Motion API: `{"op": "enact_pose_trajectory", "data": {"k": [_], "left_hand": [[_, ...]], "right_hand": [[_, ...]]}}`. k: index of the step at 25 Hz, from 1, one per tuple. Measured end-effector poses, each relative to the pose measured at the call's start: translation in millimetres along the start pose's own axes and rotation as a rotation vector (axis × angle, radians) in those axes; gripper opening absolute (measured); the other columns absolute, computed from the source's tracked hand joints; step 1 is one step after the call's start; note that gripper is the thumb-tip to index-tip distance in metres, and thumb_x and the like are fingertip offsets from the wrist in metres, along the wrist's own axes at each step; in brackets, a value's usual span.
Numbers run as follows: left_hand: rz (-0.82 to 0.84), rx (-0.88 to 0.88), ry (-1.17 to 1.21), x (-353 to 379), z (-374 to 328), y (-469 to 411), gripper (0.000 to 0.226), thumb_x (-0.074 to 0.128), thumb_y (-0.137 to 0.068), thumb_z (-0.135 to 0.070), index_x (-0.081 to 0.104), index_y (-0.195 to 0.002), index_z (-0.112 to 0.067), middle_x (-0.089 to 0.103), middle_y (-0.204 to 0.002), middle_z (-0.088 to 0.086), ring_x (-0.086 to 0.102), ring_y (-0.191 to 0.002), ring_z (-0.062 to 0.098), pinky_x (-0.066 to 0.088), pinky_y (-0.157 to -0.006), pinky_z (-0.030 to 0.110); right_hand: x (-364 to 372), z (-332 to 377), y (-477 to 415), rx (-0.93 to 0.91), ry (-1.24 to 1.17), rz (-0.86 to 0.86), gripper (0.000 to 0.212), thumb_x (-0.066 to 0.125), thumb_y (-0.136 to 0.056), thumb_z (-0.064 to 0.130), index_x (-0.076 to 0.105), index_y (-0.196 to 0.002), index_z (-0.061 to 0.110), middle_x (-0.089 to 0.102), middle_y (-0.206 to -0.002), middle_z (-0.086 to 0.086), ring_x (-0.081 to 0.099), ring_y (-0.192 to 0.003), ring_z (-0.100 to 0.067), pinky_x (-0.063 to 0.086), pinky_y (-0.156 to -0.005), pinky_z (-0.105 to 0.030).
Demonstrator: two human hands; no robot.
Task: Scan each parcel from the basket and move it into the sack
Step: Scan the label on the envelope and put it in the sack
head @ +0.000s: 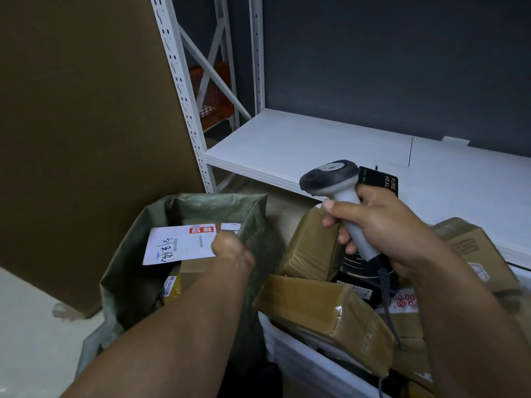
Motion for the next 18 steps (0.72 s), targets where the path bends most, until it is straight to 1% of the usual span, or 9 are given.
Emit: {"op": "enact_pose_trajectory", "data": {"k": [3,6,8,10,11,13,15,16,18], "left_hand": [[0.014,-0.033,-0.024,8,8,3,0.041,0.038,-0.105,-0.005,0.053,-0.142,-0.004,0.047,-0.078,0.002,0.048,-0.067,0.015,0.055,-0.078,0.031],[0.070,-0.037,-0.118,18,13,12,0.038,0.044,-0.100,-0.002,0.059,-0.135,-0.004,0.058,-0.088,-0.002,0.058,-0.076,0.016,0.054,-0.078,0.033],[0.132,-0.052,-0.278,25,20,21,0.037,0.048,-0.099,-0.004,0.058,-0.135,-0.004,0.065,-0.101,0.012,0.056,-0.082,0.022,0.051,-0.083,0.038],[0.175,-0.093,-0.428,25,31,30,0.044,0.052,-0.098,-0.008,0.053,-0.142,-0.006,0.054,-0.142,0.022,0.055,-0.118,0.034,0.047,-0.099,0.046],[0.177,-0.102,-0.509,21,34,34,0.048,0.053,-0.098,-0.010,0.049,-0.147,-0.008,0.045,-0.152,0.020,0.047,-0.133,0.038,0.042,-0.107,0.050],[0.172,-0.110,-0.642,13,39,42,0.055,0.055,-0.098,-0.012,0.043,-0.151,-0.008,0.039,-0.157,0.017,0.035,-0.143,0.041,0.034,-0.113,0.053],[0.173,-0.133,-0.773,7,47,47,0.050,0.058,-0.096,-0.013,0.048,-0.144,-0.004,0.046,-0.147,0.017,0.039,-0.138,0.041,0.035,-0.111,0.051],[0.183,-0.156,-0.819,5,51,52,0.042,0.060,-0.095,-0.014,0.054,-0.135,-0.001,0.051,-0.134,0.015,0.046,-0.129,0.040,0.040,-0.107,0.047],[0.189,-0.171,-0.903,3,55,57,0.019,0.058,-0.097,-0.015,0.062,-0.107,0.001,0.057,-0.109,0.015,0.053,-0.096,0.031,0.046,-0.083,0.036]], "right_hand": [[-6,-2,3,0.002,-0.007,-0.004,0.020,0.071,-0.095,0.023,0.067,-0.111,0.012,0.074,-0.088,-0.010,0.059,-0.058,-0.016,0.050,-0.050,-0.031],[-13,-2,6,0.006,-0.009,-0.020,0.020,0.070,-0.095,0.023,0.067,-0.112,0.012,0.074,-0.088,-0.010,0.058,-0.056,-0.015,0.050,-0.049,-0.031],[-18,-2,10,0.005,-0.012,-0.035,0.019,0.069,-0.096,0.021,0.067,-0.111,0.012,0.073,-0.088,-0.011,0.057,-0.055,-0.015,0.049,-0.048,-0.030],[-23,-2,15,0.002,-0.006,-0.048,0.017,0.069,-0.096,0.020,0.066,-0.110,0.012,0.073,-0.087,-0.012,0.057,-0.054,-0.014,0.049,-0.048,-0.030],[-26,-2,18,0.001,0.001,-0.052,0.016,0.069,-0.096,0.020,0.066,-0.109,0.012,0.073,-0.087,-0.012,0.057,-0.054,-0.014,0.049,-0.048,-0.029],[-31,-1,24,0.001,0.006,-0.062,0.015,0.069,-0.096,0.020,0.067,-0.107,0.012,0.073,-0.086,-0.011,0.057,-0.054,-0.013,0.049,-0.048,-0.029],[-35,-1,27,-0.001,0.007,-0.068,0.015,0.070,-0.095,0.021,0.067,-0.107,0.013,0.074,-0.086,-0.010,0.057,-0.055,-0.014,0.050,-0.048,-0.029],[-38,-1,29,-0.003,0.007,-0.070,0.015,0.070,-0.095,0.022,0.067,-0.107,0.013,0.074,-0.086,-0.010,0.057,-0.055,-0.014,0.050,-0.048,-0.029],[-42,-1,31,-0.005,0.002,-0.076,0.015,0.071,-0.095,0.022,0.067,-0.106,0.014,0.075,-0.087,-0.010,0.058,-0.055,-0.014,0.050,-0.048,-0.029]]}}
Point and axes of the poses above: each hand's wrist, its own y-axis away from the middle knuckle, its own x-axis out of the palm, z = x × y, the point moved 9 cm from there along -y, towards the middle knuckle
